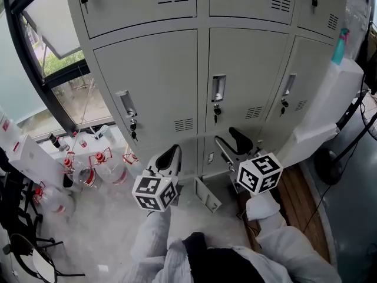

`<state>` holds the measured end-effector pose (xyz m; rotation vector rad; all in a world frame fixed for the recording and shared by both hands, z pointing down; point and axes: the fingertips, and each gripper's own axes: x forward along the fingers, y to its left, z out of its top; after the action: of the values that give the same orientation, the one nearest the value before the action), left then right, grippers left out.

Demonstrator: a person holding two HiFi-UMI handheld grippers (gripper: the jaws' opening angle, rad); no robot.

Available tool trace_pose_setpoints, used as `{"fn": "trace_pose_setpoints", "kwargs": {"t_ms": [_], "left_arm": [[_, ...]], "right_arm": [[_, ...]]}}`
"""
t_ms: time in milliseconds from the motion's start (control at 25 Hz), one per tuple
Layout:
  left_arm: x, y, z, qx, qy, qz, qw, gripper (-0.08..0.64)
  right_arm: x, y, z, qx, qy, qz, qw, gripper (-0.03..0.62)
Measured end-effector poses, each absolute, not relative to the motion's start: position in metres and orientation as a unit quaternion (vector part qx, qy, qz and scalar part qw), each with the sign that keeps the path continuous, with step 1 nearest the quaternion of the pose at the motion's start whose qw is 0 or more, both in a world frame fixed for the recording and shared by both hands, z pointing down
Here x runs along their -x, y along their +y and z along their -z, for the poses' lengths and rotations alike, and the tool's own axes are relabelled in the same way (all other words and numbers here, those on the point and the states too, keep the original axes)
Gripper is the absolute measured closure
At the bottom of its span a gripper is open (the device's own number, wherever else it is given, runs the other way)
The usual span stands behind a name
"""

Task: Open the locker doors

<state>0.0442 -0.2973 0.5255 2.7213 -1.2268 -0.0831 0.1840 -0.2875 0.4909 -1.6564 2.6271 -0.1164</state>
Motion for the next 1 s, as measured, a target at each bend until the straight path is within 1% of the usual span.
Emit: {"fn": "trace_pose_setpoints", "kwargs": {"t_ms": [360,600,1000], "left_arm": [[-0.05,-0.352,-0.485,-0.917,-0.397,0.034,0.023,0.548],[-0.051,-0.372,-0.482,-0.924,-0.38,0.043,0.024,0.548],[-0.056,-0.381,-0.491,-0.935,-0.351,0.039,0.026,0.548]], "right_arm": [[-0.185,-0.363,-0.447,0.544,0.839,0.002,0.028,0.365],[-0.183,-0.396,-0.44,0.551,0.834,-0.003,0.028,0.365],[-0.174,-0.415,-0.442,0.559,0.829,-0.009,0.026,0.366]]}}
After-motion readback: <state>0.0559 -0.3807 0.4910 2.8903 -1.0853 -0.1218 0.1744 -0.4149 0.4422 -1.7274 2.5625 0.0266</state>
